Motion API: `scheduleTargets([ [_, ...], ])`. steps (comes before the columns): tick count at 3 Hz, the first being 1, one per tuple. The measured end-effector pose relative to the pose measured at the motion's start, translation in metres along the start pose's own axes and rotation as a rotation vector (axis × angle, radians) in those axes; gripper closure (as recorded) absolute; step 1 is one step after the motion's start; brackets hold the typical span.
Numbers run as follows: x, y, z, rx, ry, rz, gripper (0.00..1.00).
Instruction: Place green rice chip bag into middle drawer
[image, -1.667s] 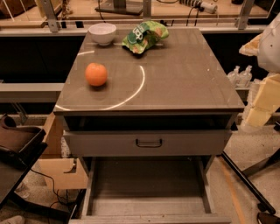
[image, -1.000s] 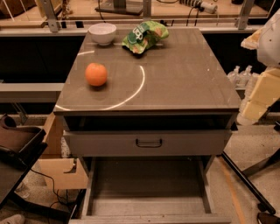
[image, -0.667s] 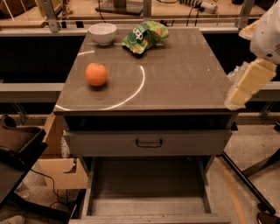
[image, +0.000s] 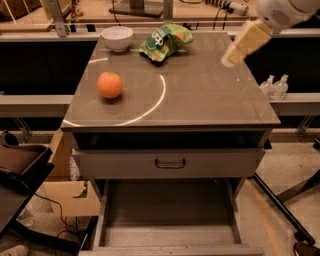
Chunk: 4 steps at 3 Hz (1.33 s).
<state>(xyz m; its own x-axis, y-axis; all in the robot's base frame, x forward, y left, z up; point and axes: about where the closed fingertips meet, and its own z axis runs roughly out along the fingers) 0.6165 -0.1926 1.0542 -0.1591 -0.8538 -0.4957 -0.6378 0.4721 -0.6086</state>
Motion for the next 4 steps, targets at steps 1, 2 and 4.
scheduleTargets([
  [1,-0.038,-0.036,0.019,0.1,-0.089,0.004,0.0],
  [2,-0.042,-0.033,0.027,0.092,-0.085,0.002,0.0],
  [4,-0.082,-0.03,0.109,0.011,-0.235,0.033,0.0],
])
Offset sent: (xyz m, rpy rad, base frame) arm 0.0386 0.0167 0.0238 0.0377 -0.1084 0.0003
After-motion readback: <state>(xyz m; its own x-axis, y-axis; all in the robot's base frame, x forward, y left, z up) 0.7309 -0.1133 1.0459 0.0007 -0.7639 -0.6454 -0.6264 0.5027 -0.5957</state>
